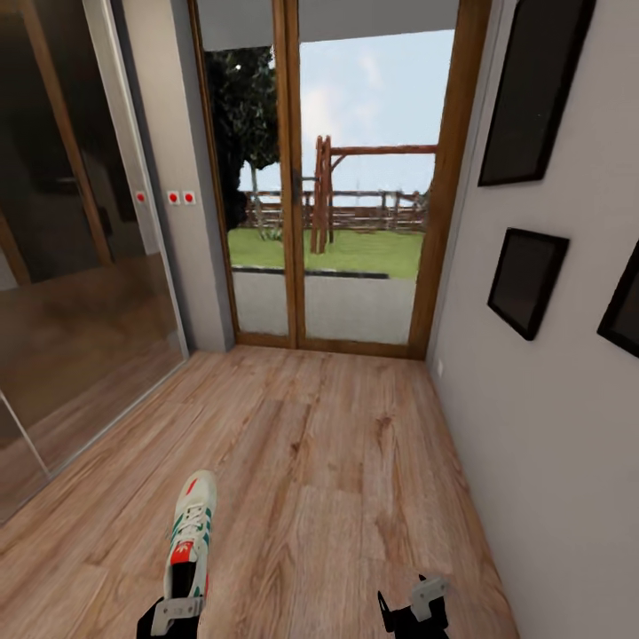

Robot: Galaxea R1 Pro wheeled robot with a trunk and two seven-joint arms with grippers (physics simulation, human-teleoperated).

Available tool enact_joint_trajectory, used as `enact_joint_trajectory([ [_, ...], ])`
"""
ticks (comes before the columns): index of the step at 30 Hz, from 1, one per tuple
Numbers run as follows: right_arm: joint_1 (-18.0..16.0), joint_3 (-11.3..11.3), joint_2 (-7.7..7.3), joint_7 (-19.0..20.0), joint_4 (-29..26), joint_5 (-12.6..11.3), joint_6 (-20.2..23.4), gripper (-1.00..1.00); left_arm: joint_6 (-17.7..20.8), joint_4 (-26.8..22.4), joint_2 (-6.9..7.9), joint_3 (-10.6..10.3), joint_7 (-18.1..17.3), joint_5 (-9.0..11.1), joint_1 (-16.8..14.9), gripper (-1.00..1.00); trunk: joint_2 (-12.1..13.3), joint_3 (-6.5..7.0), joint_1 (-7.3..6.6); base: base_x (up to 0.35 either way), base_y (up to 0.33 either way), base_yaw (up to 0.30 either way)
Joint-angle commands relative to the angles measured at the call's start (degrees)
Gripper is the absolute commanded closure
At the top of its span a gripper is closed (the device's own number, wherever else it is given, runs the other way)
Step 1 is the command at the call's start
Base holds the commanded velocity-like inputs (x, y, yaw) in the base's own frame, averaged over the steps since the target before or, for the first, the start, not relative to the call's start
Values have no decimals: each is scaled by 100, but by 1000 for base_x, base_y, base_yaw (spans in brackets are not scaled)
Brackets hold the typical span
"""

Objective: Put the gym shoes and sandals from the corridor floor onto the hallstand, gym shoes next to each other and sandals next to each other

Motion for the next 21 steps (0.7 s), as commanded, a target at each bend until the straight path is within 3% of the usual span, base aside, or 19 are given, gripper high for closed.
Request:
enact_joint_trajectory([
  [1,-4,41,1,-22,7,-20,-19,-100,-21,5,2,-40,-20,62,4,100,-2,-13,2,271,199,165],
  [21,-4,40,-1,-22,5,-23,-19,-100,-20,5,4,-40,-20,41,13,100,-2,-157,2,200,248,165],
])
